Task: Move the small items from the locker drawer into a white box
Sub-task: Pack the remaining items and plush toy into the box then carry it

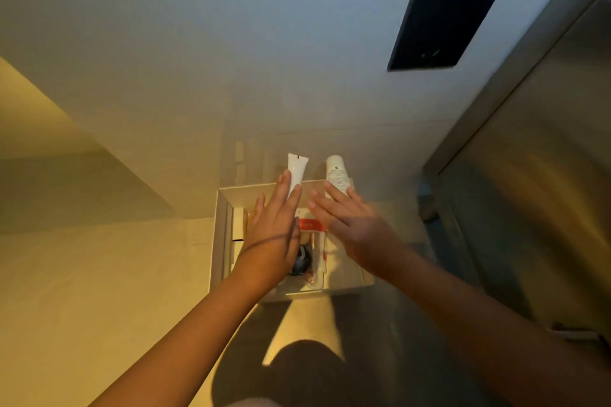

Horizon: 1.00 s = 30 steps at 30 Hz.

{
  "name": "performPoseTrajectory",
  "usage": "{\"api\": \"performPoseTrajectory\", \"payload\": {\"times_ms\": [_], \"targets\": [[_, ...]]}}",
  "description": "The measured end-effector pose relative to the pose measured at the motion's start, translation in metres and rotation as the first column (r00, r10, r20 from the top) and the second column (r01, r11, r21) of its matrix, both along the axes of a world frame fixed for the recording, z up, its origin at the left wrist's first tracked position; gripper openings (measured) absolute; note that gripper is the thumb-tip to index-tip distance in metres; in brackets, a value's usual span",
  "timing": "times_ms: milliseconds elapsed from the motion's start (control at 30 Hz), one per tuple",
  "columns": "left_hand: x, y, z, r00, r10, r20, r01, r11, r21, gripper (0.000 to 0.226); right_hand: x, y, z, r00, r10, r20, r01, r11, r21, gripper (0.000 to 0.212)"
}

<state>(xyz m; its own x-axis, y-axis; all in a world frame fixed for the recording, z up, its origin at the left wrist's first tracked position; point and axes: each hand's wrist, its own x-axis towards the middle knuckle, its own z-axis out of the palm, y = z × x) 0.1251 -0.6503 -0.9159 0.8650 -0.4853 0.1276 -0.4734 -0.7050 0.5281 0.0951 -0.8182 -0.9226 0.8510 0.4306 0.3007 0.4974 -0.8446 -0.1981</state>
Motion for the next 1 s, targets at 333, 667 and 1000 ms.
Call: {"api": "performPoseTrajectory", "payload": {"times_ms": [333,667,1000], "targets": [[0.013,0.020,-0.080,0.997,0.003,0.071,-0.018,0.978,0.210,0.059,0.005,0.023,-0.064,0.992,0.081,-0.102,-0.088,0.994,-0.066,0.065],[0.016,0.018,-0.140,0.999,-0.033,0.010,0.024,0.885,0.464,0.078,0.013,0.009,-0.121,0.964,0.015,-0.265,-0.080,0.968,-0.237,0.066],[0.031,0.011,-0.164,0.992,0.030,-0.122,0.051,0.793,0.607,0.077,0.020,0.016,-0.155,0.920,-0.025,-0.390,-0.088,0.959,-0.269,0.070]]}}
